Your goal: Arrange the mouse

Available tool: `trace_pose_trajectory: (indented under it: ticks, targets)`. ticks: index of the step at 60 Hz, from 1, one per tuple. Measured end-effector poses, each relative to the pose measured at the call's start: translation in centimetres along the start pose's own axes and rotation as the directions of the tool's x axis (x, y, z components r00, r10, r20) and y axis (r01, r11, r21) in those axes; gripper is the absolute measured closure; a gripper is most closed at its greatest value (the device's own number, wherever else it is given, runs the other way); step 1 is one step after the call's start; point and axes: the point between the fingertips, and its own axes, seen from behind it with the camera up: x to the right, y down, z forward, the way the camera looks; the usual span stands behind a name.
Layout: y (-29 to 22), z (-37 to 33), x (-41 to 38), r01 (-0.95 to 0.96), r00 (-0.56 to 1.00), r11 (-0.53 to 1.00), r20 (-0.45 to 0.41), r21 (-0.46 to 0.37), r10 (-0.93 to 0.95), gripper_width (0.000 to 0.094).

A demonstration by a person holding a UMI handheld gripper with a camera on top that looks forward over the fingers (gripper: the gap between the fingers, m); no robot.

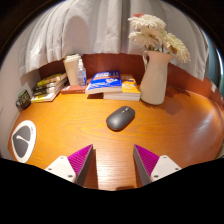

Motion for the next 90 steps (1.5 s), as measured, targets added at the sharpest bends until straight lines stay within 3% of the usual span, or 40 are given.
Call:
trace_pose_trajectory:
  ticks: [15,35,43,48,57,63,67,72,82,90]
  targets:
    - [-6.0,7.0,0.4,0.010,0.999,1.000,0.037,-0.023,-0.009,0.0130]
    - [-8.4,10.8,0.1,0.024,0.997,0.998,0.069,-0.065,-0.019,0.0154]
    - [-8.7,11.0,-0.3,0.052,0.995,0.997,0.084,-0.062,-0.047,0.0274]
    - [-8.8,11.2,-0.4,0.061,0.994,0.997,0.097,-0.057,-0.055,0.0464]
    - [-8.8,11.2,-0.6,0.078,0.993,0.995,0.093,-0.069,-0.072,0.0526]
    - [-8.7,11.3,-0.5,0.068,0.995,0.992,0.086,-0.106,-0.059,0.0619]
    - [-9.2,10.9,-0.5,0.041,0.997,0.992,0.068,-0.122,-0.033,0.0618]
    - [-12.2,8.6,-0.4,0.026,1.000,0.997,0.014,-0.069,-0.025,0.0616]
    - [-21.7,0.1,-3.3,-0.028,0.998,0.991,-0.050,0.129,0.034,0.0612]
    - [-27.8,-7.4,-9.5,-0.055,0.998,0.964,-0.024,0.260,0.064,0.0609]
